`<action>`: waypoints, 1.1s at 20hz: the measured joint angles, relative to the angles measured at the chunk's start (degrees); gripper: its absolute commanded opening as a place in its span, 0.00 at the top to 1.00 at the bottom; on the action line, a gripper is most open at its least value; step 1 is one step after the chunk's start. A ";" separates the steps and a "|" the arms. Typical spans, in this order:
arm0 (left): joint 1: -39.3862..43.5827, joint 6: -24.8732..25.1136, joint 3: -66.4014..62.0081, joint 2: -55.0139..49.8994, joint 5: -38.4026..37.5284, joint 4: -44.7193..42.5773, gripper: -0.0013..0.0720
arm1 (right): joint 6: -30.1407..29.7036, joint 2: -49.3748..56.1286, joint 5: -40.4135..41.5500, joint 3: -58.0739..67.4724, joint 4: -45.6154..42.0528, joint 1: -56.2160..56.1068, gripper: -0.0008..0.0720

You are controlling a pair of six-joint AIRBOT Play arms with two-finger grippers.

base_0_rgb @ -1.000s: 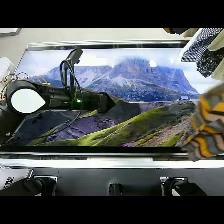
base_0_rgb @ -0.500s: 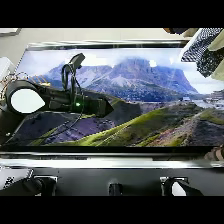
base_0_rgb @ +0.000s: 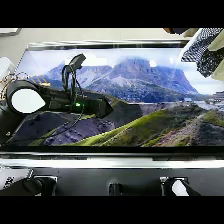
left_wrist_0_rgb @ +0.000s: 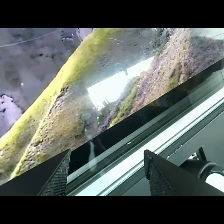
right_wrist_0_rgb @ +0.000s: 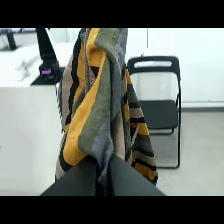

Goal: Fold the clothes and pants, and hang the long-sleeved shirts on hangers.

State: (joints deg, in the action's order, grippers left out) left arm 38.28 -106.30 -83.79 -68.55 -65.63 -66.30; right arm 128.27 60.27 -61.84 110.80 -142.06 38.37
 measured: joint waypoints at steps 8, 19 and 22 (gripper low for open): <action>0.00 -0.04 0.00 0.00 -0.04 0.07 0.25 | 7.45 4.11 8.48 0.07 -0.92 9.84 0.95; -0.02 -0.22 0.00 0.00 -0.83 0.22 0.25 | 12.55 10.32 18.51 0.07 5.90 20.79 0.95; 0.00 -0.22 0.00 0.00 -0.87 0.22 0.25 | 8.63 10.54 18.78 0.11 10.75 21.62 0.84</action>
State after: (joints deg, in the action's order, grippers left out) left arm 38.28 -106.52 -83.79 -68.55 -66.50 -66.08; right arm 136.90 70.81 -43.07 110.91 -131.31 59.99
